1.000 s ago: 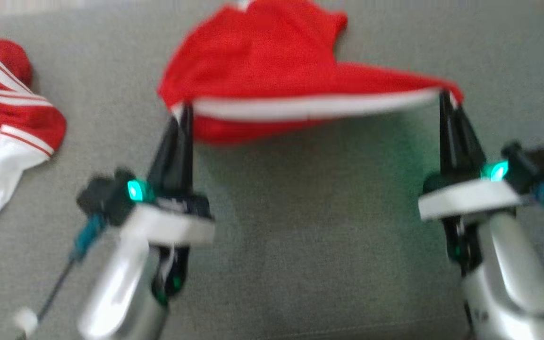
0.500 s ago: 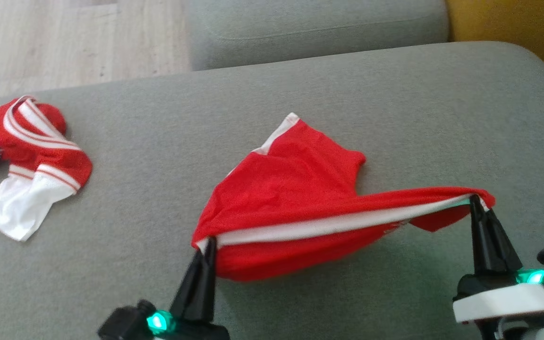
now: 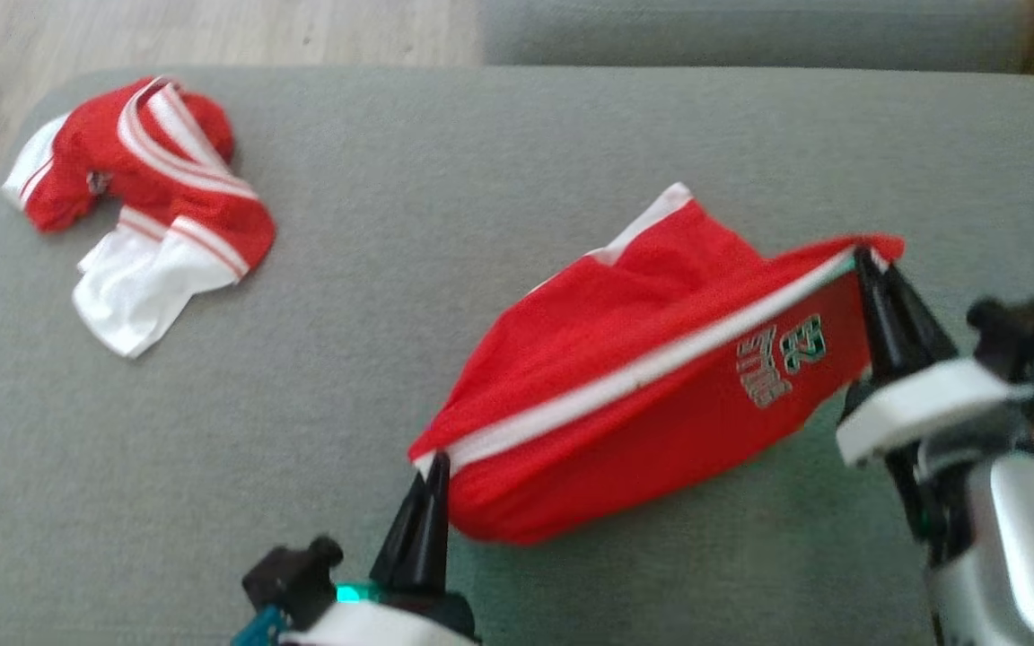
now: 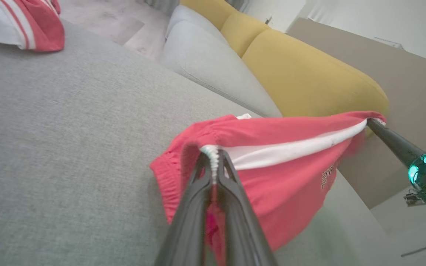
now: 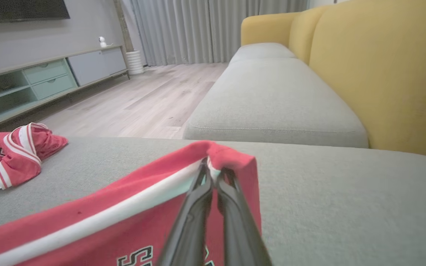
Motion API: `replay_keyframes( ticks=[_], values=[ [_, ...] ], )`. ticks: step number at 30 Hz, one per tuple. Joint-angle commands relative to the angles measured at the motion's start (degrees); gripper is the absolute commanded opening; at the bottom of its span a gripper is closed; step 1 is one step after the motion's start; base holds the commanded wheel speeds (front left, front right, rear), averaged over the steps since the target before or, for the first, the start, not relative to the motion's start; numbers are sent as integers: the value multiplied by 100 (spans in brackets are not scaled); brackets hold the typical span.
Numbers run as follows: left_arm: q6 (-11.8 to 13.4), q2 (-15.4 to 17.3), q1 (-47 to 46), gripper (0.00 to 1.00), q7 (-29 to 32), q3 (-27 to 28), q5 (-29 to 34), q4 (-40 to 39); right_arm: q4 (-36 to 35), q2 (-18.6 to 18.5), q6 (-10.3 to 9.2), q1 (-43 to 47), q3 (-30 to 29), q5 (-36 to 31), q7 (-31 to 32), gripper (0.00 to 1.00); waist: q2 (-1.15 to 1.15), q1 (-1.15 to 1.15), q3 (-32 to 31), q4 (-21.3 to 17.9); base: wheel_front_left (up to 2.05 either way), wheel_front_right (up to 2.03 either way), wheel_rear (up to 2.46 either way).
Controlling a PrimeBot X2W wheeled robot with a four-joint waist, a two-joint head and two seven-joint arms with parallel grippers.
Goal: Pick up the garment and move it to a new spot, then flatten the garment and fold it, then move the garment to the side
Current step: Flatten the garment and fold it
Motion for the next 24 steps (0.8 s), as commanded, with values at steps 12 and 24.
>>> replay_keyframes(
  ticks=[12, 24],
  values=[
    [253, -154, -1503, 0, -106, -494, -872, 987, 2009, -438, 21, -2091, 517, -120, 346, 0, 0, -1, 726, 782, 0, 0, 0],
    [591, -156, -2016, 100, -389, -845, -1270, 1421, 3461, -477, 21, -3049, 1098, 76, 12, 100, 0, -1, 834, 853, 0, 0, 0]
  ],
)
